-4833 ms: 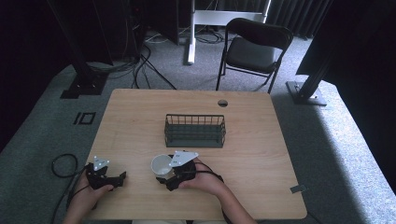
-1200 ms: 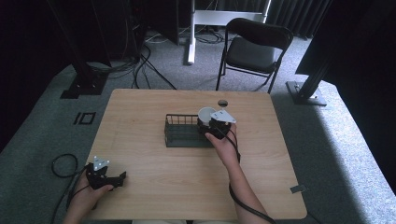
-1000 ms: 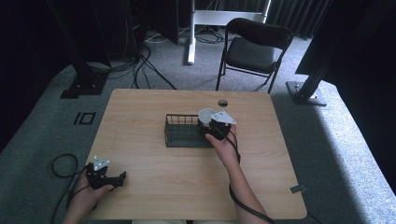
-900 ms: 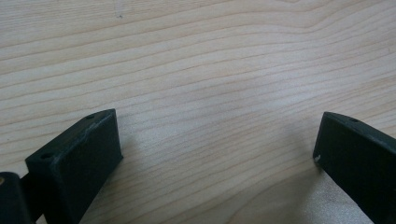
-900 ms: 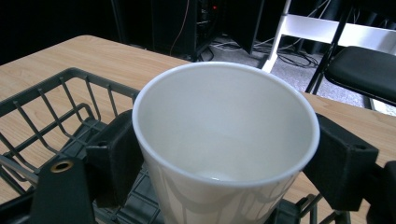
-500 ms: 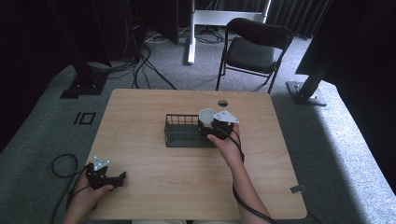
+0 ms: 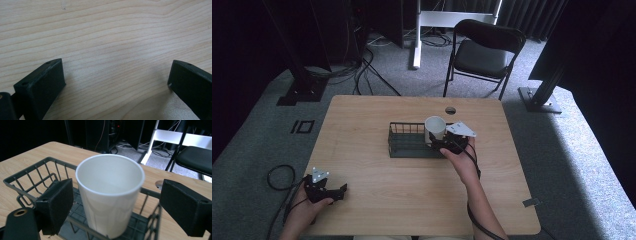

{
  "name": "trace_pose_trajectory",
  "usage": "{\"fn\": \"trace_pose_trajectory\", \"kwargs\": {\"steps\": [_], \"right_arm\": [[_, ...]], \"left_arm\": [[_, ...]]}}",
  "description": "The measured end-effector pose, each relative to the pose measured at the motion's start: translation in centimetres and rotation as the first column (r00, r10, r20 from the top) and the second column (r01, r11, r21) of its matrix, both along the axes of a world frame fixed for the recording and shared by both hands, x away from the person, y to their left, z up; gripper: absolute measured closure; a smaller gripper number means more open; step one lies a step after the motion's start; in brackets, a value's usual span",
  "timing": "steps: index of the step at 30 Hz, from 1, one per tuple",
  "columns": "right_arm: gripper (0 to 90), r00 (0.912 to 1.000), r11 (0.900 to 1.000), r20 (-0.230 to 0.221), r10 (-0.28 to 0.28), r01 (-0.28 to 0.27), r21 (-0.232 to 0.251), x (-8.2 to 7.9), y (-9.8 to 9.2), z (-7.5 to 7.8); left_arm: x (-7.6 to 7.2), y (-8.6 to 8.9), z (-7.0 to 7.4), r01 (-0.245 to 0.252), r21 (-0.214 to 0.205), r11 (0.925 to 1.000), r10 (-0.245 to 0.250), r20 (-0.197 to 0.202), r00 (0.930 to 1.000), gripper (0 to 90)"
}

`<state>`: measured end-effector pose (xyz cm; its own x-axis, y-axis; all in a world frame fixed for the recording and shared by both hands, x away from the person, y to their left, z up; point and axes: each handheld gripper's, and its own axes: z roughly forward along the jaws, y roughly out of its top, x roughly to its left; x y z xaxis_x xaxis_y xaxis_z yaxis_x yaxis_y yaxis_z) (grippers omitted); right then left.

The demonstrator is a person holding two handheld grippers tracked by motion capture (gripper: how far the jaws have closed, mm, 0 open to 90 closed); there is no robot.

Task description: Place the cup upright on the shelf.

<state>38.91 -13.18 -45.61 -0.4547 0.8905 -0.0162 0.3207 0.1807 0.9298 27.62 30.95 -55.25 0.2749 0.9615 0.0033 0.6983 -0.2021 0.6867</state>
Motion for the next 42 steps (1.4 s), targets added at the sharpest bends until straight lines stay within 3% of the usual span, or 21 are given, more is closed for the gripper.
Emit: {"fn": "trace_pose_trajectory", "kwargs": {"steps": [14, 17, 32, 42], "right_arm": [[12.1, 0.9997, 0.9993, 0.003, -0.026, 0.026, -0.025, -1.7, -3.4, -1.4], [12.1, 0.9996, 0.9995, -0.007, -0.029, 0.029, -0.010, -2.0, -4.1, -1.9], [12.1, 0.9956, 0.9973, -0.062, -0.070, 0.069, -0.027, -3.5, -7.5, -4.9], [12.1, 0.9917, 0.9943, -0.105, -0.075, 0.066, -0.084, -4.5, -9.1, -6.9]], "left_arm": [[0.0, 0.0, 0.0, 0.000, 0.001, 1.0000, 0.000, 0.000, 1.0000, 1.2], [0.0, 0.0, 0.0, 0.000, 0.000, 1.0000, 0.000, 0.000, 1.0000, 1.2], [0.0, 0.0, 0.0, 0.000, 0.001, 1.0000, 0.000, 0.001, 1.0000, 1.2], [0.0, 0.0, 0.0, 0.001, 0.002, 1.0000, -0.001, 0.001, 1.0000, 1.2]]}}
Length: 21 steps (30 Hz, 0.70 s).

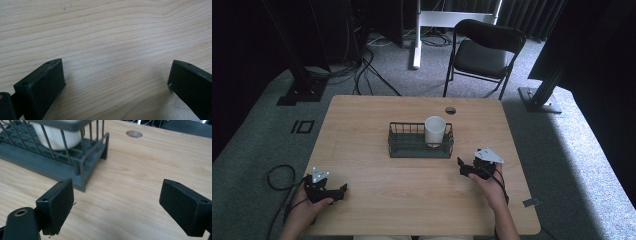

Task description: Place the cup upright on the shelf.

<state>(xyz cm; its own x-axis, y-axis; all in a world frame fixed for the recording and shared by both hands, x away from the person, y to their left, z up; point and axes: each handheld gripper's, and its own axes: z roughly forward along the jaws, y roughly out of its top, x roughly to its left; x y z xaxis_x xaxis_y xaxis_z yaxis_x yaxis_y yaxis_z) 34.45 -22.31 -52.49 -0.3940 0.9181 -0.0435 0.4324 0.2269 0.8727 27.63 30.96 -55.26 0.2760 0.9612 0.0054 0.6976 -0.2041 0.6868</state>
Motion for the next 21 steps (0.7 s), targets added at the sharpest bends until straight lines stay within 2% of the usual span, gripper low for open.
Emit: {"fn": "trace_pose_trajectory", "kwargs": {"steps": [15, 18, 21], "right_arm": [[12.0, 0.9967, 0.9995, -0.076, -0.030, 0.029, -0.011, -1.6, -2.2, -1.8], [12.0, 0.9954, 0.9989, -0.086, -0.044, 0.042, -0.021, -1.9, -2.6, -2.0], [12.1, 0.9932, 0.9970, -0.098, -0.062, 0.058, -0.051, -2.2, -3.0, -2.2]], "left_arm": [[0.0, 0.0, 0.0, 0.000, 0.000, 1.0000, 0.000, 0.000, 1.0000, 1.2], [0.0, 0.0, 0.0, 0.000, 0.000, 1.0000, 0.000, 0.000, 1.0000, 1.2], [0.0, 0.0, 0.0, 0.000, 0.000, 1.0000, 0.000, 0.000, 1.0000, 1.2]]}}
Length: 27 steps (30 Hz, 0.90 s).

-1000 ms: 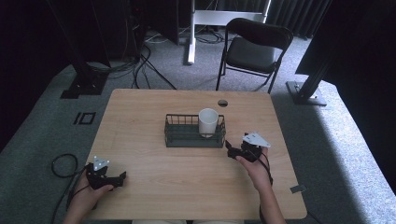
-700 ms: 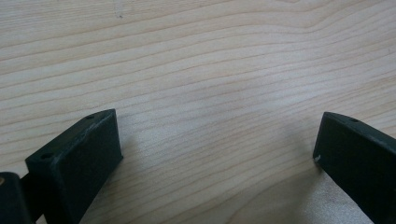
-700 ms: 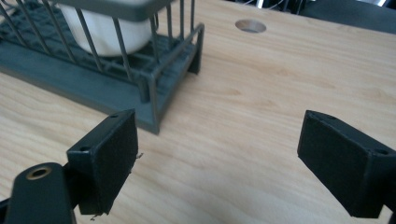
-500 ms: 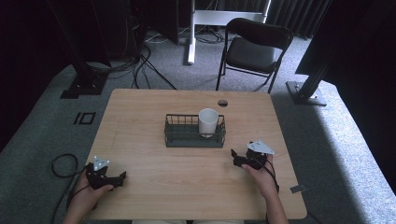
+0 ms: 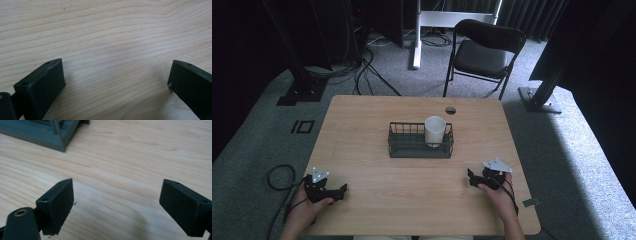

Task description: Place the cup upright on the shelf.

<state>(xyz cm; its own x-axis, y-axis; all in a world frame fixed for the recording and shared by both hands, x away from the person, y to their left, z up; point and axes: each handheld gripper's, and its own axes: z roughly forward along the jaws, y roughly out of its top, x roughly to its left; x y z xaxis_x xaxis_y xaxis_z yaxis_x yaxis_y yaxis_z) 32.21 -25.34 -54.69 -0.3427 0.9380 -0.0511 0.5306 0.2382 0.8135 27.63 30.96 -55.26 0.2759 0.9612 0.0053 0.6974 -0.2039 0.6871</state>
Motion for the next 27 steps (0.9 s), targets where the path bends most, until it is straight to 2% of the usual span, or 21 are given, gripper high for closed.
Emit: {"fn": "trace_pose_trajectory", "kwargs": {"steps": [3, 8, 15, 24, 27], "right_arm": [[12.0, 0.9999, 0.9999, -0.008, -0.009, 0.009, 0.006, -0.2, -0.5, -0.2], [12.1, 0.9993, 0.9993, -0.021, -0.031, 0.031, -0.023, -0.6, -1.3, -0.4], [12.1, 0.9968, 0.9977, -0.049, -0.064, 0.063, -0.024, -1.1, -2.4, -0.4], [12.1, 0.9926, 0.9972, -0.105, -0.061, 0.056, -0.050, -1.7, -3.1, -0.7], [12.1, 0.9915, 0.9976, -0.115, -0.060, 0.056, -0.040, -2.0, -3.3, -0.7]], "left_arm": [[0.0, 0.0, 0.0, 0.000, 0.000, 1.0000, 0.000, 0.000, 1.0000, 1.2], [0.0, 0.0, 0.0, 0.000, 0.000, 1.0000, 0.000, 0.000, 1.0000, 1.2], [0.0, 0.0, 0.0, 0.000, 0.000, 1.0000, 0.000, 0.000, 1.0000, 1.2], [0.0, 0.0, 0.0, 0.000, 0.000, 1.0000, 0.000, 0.000, 1.0000, 1.2], [0.0, 0.0, 0.0, 0.000, 0.000, 1.0000, 0.000, 0.000, 1.0000, 1.2]]}}
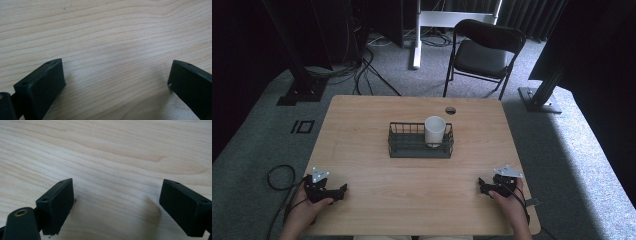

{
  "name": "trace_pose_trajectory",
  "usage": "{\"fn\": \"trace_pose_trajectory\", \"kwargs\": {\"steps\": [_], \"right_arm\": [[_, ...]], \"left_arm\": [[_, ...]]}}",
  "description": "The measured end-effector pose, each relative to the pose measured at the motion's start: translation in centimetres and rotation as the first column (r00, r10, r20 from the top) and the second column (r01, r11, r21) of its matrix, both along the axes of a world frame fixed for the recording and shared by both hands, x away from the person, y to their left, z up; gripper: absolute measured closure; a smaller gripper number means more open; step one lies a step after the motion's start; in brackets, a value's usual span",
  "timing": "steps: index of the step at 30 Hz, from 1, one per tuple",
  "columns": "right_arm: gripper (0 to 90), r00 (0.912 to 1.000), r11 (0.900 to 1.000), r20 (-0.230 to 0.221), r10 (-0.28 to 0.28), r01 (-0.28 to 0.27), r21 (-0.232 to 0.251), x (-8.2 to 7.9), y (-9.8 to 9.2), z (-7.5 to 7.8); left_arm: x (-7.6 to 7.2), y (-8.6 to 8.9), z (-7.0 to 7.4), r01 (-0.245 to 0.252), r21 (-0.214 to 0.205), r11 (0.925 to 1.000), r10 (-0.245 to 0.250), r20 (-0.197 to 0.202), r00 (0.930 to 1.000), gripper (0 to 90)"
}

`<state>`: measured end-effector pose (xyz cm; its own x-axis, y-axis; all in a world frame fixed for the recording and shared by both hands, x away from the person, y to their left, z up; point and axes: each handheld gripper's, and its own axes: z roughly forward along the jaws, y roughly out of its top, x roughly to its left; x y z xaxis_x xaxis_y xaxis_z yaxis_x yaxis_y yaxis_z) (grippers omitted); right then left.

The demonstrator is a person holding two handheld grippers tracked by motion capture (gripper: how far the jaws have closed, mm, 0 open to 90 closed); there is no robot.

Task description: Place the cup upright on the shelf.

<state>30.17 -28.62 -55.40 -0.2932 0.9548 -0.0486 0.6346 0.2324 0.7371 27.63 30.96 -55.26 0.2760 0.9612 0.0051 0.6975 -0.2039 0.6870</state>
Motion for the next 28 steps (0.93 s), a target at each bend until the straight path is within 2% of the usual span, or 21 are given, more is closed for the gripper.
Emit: {"fn": "trace_pose_trajectory", "kwargs": {"steps": [10, 15, 28], "right_arm": [[12.1, 0.9991, 0.9989, -0.024, 0.034, -0.033, 0.034, -0.37, -0.38, -0.05], [11.4, 0.9954, 0.9951, -0.034, 0.090, -0.088, 0.045, -0.38, -0.26, -0.08], [11.2, 0.9952, 0.9949, -0.035, 0.091, -0.089, 0.047, -0.36, -0.25, -0.09]], "left_arm": [[0.00, 0.00, 0.00, 0.000, 0.000, 1.0000, 0.000, 0.000, 1.0000, 1.2], [0.00, 0.00, 0.00, 0.000, 0.000, 1.0000, 0.000, 0.000, 1.0000, 1.2], [0.00, -0.01, 0.00, 0.000, 0.000, 1.0000, 0.000, 0.001, 1.0000, 1.2]]}}
